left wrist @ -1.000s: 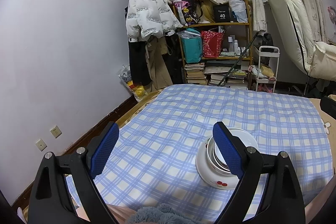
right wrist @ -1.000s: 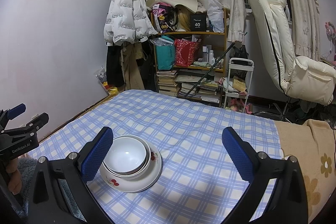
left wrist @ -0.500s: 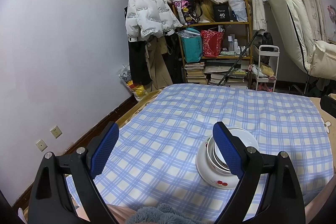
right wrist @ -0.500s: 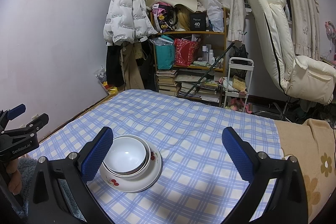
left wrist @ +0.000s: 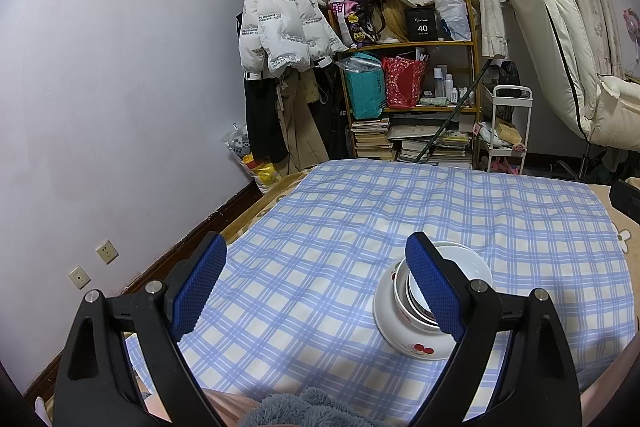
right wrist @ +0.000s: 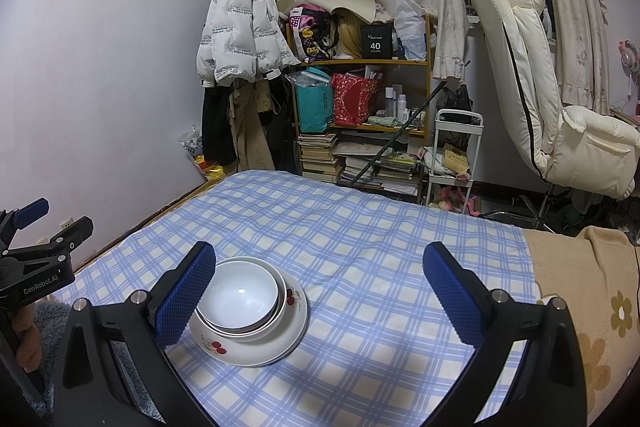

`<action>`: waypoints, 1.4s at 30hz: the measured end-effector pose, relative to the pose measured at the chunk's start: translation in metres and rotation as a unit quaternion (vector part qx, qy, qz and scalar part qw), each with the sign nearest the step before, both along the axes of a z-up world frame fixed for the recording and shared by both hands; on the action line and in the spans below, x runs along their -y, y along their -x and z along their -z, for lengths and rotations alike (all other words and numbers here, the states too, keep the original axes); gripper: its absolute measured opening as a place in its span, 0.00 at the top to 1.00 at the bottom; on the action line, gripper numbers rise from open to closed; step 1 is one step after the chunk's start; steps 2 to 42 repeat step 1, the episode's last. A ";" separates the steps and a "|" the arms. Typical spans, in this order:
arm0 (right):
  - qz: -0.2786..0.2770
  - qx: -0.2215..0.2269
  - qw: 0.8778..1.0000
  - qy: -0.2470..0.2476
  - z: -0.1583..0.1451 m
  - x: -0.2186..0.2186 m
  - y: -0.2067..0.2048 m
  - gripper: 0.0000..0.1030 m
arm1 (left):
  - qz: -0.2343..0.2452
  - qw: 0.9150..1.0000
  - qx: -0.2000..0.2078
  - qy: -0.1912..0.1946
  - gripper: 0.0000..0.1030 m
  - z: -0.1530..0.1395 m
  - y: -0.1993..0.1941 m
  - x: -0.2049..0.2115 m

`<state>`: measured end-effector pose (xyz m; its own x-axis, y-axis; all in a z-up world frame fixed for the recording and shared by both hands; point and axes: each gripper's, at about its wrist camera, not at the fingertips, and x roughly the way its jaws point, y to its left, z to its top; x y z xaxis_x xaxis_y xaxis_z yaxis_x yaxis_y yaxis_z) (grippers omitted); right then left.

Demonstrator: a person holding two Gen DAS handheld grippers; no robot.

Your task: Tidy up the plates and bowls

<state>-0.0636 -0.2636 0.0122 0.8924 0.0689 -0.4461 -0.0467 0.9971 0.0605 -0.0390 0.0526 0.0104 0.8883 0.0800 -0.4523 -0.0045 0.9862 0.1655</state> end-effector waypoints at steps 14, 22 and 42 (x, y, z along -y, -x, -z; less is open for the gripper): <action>0.000 0.000 1.000 0.000 0.000 0.000 0.000 0.00 | 0.001 1.000 0.000 0.001 0.13 0.001 0.001 -0.002; 0.000 0.000 1.000 0.000 0.000 0.000 0.000 0.00 | 0.001 1.000 0.000 0.001 0.13 0.001 0.001 -0.002; 0.000 0.000 1.000 0.000 0.000 0.000 0.000 0.00 | 0.001 1.000 0.000 0.001 0.13 0.001 0.001 -0.002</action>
